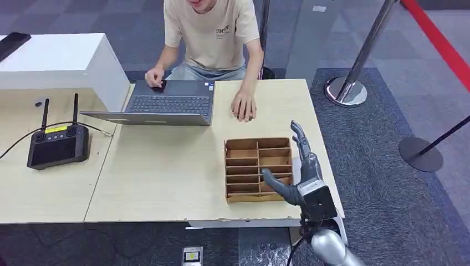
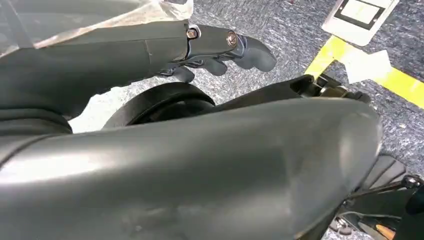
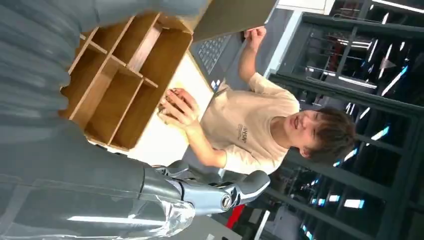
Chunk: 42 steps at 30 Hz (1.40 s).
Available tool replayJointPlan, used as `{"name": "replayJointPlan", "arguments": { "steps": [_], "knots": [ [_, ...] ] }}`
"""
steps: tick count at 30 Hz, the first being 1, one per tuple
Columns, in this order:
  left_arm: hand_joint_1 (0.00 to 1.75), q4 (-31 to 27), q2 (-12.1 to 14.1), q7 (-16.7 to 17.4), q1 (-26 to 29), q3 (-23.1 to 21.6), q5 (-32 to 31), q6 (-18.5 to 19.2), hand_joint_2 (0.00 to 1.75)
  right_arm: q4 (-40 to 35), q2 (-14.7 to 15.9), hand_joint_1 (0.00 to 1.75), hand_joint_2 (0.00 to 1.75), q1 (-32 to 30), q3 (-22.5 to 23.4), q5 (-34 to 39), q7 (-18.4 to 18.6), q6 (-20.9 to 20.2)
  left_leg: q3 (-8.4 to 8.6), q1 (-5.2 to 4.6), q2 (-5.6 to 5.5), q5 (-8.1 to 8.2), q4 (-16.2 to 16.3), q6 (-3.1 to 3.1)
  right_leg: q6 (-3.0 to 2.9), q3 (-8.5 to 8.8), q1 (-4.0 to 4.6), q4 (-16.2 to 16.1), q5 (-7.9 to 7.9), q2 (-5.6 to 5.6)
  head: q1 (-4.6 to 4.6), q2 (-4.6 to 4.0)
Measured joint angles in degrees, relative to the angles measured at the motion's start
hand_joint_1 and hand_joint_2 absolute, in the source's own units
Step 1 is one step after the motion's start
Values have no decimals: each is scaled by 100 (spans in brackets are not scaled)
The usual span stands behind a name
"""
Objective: Pass the card to the sensor for recognition and then transmit it.
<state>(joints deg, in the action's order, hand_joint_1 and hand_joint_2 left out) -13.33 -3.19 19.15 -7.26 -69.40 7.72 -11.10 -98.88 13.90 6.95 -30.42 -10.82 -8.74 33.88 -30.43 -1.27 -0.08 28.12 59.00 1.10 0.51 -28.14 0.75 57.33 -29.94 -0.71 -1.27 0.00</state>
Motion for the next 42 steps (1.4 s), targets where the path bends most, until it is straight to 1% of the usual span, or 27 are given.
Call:
{"name": "replayJointPlan", "arguments": {
  "steps": [11,12,14,22,25,26,27,28,29,38,42],
  "knots": [
    [0,0,0,0,1,2,-9,2,0,-7,-20,148,175,0,-7,-107,7,31,0,0,0,0,0,0,0,0,0,0,0,0,0,0],
    [0,0,0,0,1,2,-9,2,0,-7,-22,161,175,0,-7,-107,7,33,0,0,0,0,0,0,0,0,0,0,0,0,0,0],
    [0,0,0,0,1,2,-9,2,0,-7,-24,175,175,0,-7,-107,7,33,0,0,0,0,0,0,0,0,0,0,0,0,0,0],
    [0,0,2,-2,3,4,-28,2,0,-53,-33,175,175,-11,-7,-182,17,76,0,0,0,0,0,0,0,0,0,0,0,0,0,0],
    [0,2,2,-50,4,4,-35,2,0,-53,-42,175,175,-32,-9,-243,17,118,0,0,-1,0,0,0,0,0,0,0,0,0,0,0],
    [0,0,2,-70,5,4,-35,-2,0,-55,-48,168,175,-46,-9,-265,17,146,0,0,0,0,0,0,0,0,0,0,0,0,0,0],
    [0,0,2,-76,6,4,-35,-7,0,-59,-55,145,175,-67,-9,-289,17,175,0,0,0,0,0,0,0,0,0,0,0,0,2,0],
    [0,0,2,-76,6,4,-37,-7,0,-88,-61,61,175,-101,-9,-313,17,212,0,0,-1,0,0,0,0,0,0,0,0,0,-2,0],
    [0,0,2,-76,7,4,-44,-7,0,-103,-68,0,175,-125,-15,-322,17,240,0,0,0,0,0,0,0,-1,0,0,0,0,2,0],
    [0,2,7,-70,6,4,-114,72,0,-153,-101,0,175,-284,-46,-416,17,428,1,0,0,0,0,0,0,0,0,0,0,0,0,0],
    [0,2,9,-68,6,4,-116,116,0,-192,-96,0,175,-308,-48,-413,138,450,1,0,0,0,0,0,0,1,0,0,0,0,0,0]
  ]
}}
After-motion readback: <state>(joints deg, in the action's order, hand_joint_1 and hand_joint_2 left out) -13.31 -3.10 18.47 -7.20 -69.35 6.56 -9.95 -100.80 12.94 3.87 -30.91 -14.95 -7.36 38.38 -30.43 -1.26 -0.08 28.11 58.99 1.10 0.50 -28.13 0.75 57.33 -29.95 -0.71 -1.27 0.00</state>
